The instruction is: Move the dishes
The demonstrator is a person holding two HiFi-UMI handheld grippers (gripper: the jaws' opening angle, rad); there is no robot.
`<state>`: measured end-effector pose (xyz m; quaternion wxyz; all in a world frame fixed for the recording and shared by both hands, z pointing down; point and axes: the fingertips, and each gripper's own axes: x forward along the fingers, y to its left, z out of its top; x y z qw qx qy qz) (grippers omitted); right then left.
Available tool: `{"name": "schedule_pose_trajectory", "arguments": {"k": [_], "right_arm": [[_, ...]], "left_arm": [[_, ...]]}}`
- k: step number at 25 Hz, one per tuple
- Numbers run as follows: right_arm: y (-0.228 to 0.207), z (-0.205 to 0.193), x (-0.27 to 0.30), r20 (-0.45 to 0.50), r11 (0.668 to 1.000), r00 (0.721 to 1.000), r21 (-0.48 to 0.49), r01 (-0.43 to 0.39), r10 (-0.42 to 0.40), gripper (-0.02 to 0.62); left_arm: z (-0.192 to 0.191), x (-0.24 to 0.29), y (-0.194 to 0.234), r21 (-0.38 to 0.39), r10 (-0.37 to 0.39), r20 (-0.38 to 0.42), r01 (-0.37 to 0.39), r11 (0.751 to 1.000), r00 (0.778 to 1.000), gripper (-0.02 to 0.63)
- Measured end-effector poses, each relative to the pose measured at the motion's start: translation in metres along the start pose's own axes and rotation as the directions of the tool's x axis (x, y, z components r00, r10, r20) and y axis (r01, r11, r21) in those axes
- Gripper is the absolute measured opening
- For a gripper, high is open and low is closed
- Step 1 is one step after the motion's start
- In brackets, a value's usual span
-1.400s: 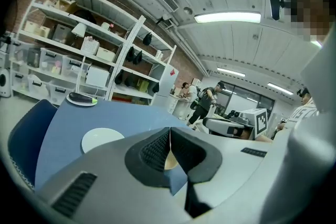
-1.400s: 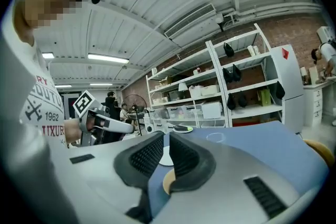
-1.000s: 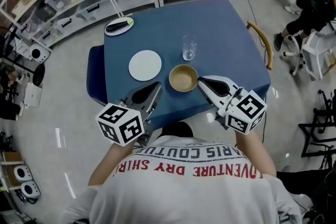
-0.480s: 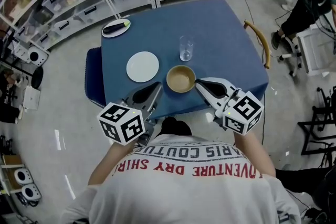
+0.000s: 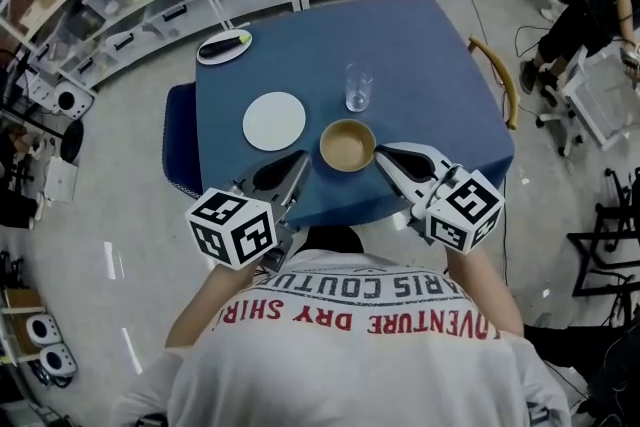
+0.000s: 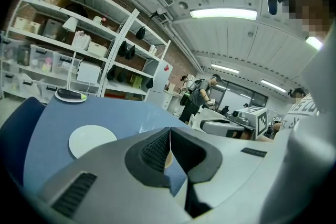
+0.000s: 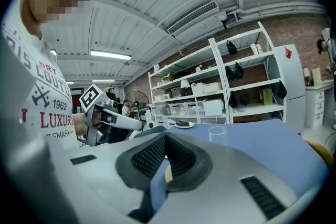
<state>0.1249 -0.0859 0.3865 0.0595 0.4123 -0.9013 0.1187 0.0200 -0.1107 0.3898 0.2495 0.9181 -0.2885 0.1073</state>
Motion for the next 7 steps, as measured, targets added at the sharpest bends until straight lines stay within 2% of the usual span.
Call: {"name": "schedule_pose_trajectory", "arguments": {"k": [7], "right_arm": [[0.0041,-0.0036,-0.0026,-0.015,1.000,1.000,-0.003,0.005,-0.005,0.023]], "left_arm": [[-0.0002,-0.0072,-0.0011,0.009,0.011,-0.005,-0.011,1.000,1.000,0.029]]}}
